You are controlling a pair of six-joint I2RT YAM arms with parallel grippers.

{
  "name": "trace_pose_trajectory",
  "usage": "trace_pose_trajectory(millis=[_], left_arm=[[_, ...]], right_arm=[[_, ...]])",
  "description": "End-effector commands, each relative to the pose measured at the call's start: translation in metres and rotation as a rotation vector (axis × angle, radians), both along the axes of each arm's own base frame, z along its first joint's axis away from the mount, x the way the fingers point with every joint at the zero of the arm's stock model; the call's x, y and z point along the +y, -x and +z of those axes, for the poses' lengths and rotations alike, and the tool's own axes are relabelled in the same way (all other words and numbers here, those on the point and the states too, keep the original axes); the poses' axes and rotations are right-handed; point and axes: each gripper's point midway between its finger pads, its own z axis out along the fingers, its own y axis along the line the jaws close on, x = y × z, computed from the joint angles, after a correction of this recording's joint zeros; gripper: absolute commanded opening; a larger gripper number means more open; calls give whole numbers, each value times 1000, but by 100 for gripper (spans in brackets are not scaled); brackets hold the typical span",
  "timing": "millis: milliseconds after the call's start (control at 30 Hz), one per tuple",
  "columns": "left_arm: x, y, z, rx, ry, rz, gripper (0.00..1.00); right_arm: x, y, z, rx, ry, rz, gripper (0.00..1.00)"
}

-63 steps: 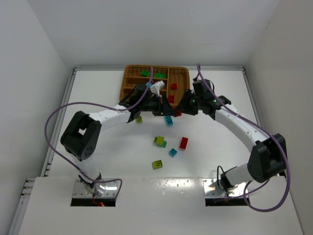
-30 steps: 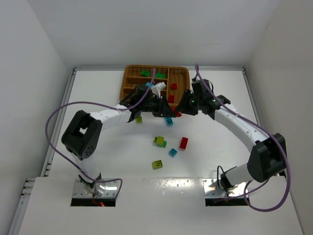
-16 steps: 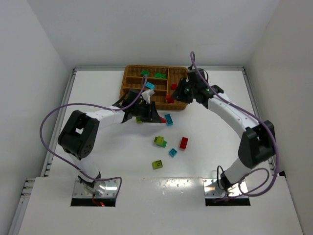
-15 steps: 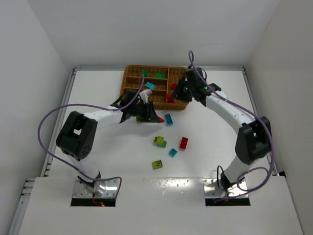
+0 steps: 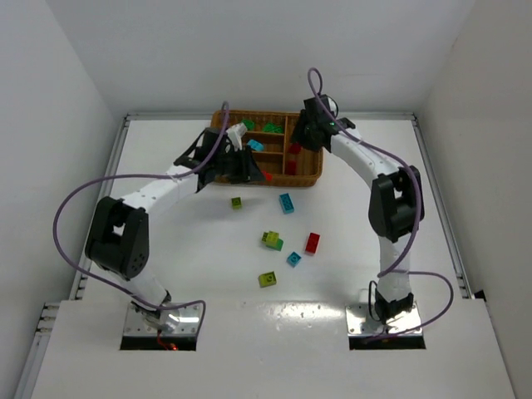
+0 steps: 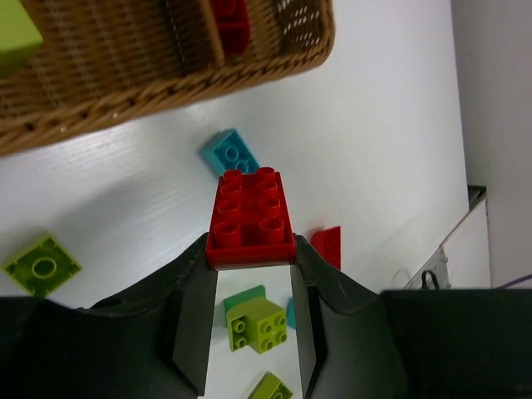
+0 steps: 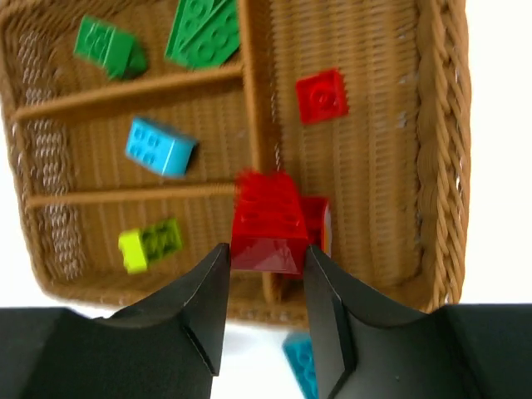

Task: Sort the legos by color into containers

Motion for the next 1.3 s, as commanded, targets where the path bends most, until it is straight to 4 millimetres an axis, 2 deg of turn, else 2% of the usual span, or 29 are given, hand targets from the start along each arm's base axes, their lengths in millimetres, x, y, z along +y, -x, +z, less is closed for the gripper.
trace_pose_trajectory(millis=[0, 33, 100, 167, 267, 300, 333, 367, 400, 433, 467, 500, 533, 567, 600, 633, 667, 700, 733, 767, 833, 867, 900, 967, 1033, 1167, 1200, 1233, 1267], left_arm=[[-1, -16, 25, -43, 19, 29, 0], [-3, -22, 36, -70, 25, 37, 0], [-5, -28, 31, -47, 22, 42, 0], [-7, -33, 36, -58, 27, 42, 0], [-18, -43, 36, -57, 47, 45, 0], [-25, -47, 38, -74, 48, 41, 0], [-38, -54, 39, -74, 57, 28, 0], [-45, -57, 40, -78, 59, 19, 0], [-48, -64, 40, -76, 66, 23, 0], [-57, -66, 38, -80, 60, 19, 0], [-67, -76, 35, -85, 57, 15, 0], [-71, -83, 33, -88, 59, 15, 0], [-79, -87, 31, -82, 67, 12, 0], [-87, -98, 46, -104, 99, 12, 0], [-97, -102, 26, -70, 89, -7, 0], [-101, -109, 25, -67, 98, -1, 0], [-112, -118, 37, -92, 110, 9, 7], [-122, -123, 12, -58, 91, 0, 19], [-131, -124, 7, -50, 94, -20, 32], [-137, -134, 21, -64, 113, -15, 49], [-145, -134, 15, -34, 129, -45, 61], [-150, -131, 20, -43, 134, -55, 76], [-150, -130, 16, -35, 130, -54, 79], [-142, -124, 44, -87, 127, -56, 82], [-133, -119, 51, -107, 101, -39, 84], [-96, -104, 85, -142, 66, 1, 84], [-82, -98, 74, -123, 34, 5, 84], [-69, -92, 96, -170, 16, 44, 84], [-54, -90, 97, -182, -16, 74, 84]], right_arm=[[-11, -14, 13, -23, 37, -38, 58], [-17, -18, 17, -33, 39, -54, 66], [-18, -16, 21, -36, 47, -47, 71], [-28, -18, 32, -61, 59, -65, 71], [-46, -4, 49, -81, 90, -102, 71], [-52, 6, 72, -121, 91, -109, 71], [-68, 18, 60, -99, 118, -139, 71], [-72, 28, 62, -103, 116, -140, 71], [-85, 46, 42, -61, 130, -163, 71], [-95, 57, 65, -110, 111, -181, 71], [-100, 68, 65, -109, 110, -196, 71], [-105, 87, 47, -68, 127, -193, 71], [-110, 96, 48, -73, 132, -200, 71], [-117, 107, 46, -59, 137, -208, 71], [-122, 124, 46, -56, 138, -208, 71], [-127, 136, 42, -34, 148, -220, 71], [-129, 145, 41, -28, 150, -220, 71], [-128, 159, 42, -28, 129, -199, 71], [-127, 169, 39, -4, 119, -194, 72], [-126, 177, 34, 14, 112, -180, 72], [-113, 190, 33, 40, 78, -129, 74], [-104, 202, 22, 92, 61, -94, 77], [-102, 207, 16, 119, 51, -89, 77], [-87, 223, -1, 165, 25, -42, 79], [-71, 235, -14, 191, 4, 0, 82], [-45, 259, -51, 306, 16, 92, 84], [-40, 261, -59, 332, 21, 109, 84], [-38, 268, -68, 364, 21, 116, 84], [-35, 270, -73, 373, 28, 127, 85]])
